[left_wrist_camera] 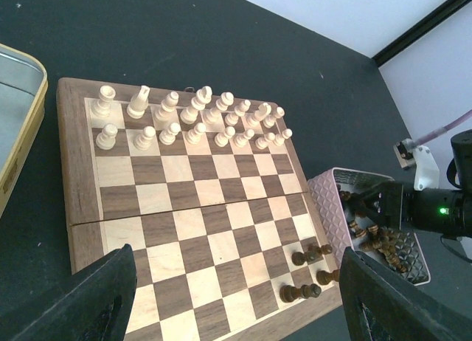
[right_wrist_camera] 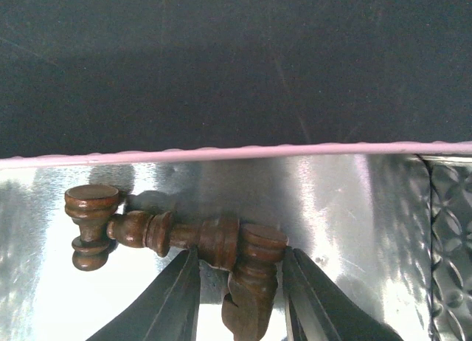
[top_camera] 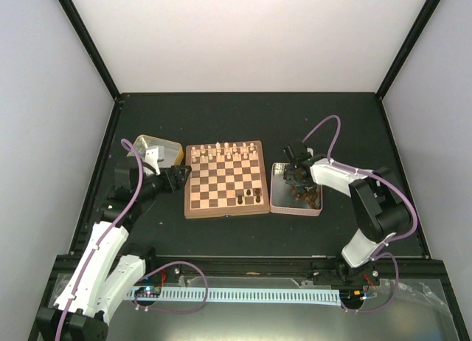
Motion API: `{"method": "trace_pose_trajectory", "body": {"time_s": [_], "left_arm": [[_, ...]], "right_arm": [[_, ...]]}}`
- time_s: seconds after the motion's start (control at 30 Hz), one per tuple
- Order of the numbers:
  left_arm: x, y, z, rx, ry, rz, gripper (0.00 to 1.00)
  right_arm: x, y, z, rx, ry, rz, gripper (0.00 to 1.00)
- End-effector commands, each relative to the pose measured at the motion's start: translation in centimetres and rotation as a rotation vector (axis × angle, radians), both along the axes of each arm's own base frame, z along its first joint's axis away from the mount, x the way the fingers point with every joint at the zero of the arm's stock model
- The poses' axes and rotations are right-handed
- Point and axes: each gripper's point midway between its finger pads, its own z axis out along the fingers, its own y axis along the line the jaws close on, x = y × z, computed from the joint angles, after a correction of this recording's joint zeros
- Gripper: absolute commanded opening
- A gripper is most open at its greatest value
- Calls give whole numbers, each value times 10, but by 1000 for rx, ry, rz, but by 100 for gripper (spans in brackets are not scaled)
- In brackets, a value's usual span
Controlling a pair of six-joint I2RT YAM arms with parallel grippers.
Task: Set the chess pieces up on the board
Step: Pick up the chess piece from the storage box.
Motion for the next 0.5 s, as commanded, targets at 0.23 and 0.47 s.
{"method": "trace_pose_trajectory", "body": {"time_s": [0.23,0.47], "left_arm": [[1,-10,16,-40,-27,-43,77],[0,-12,15,-50,-18,-53,77]], "right_arm": [[-11,-14,-12,5,53,-63,17],[-14,-11,-16,5,96,-42,28]]}}
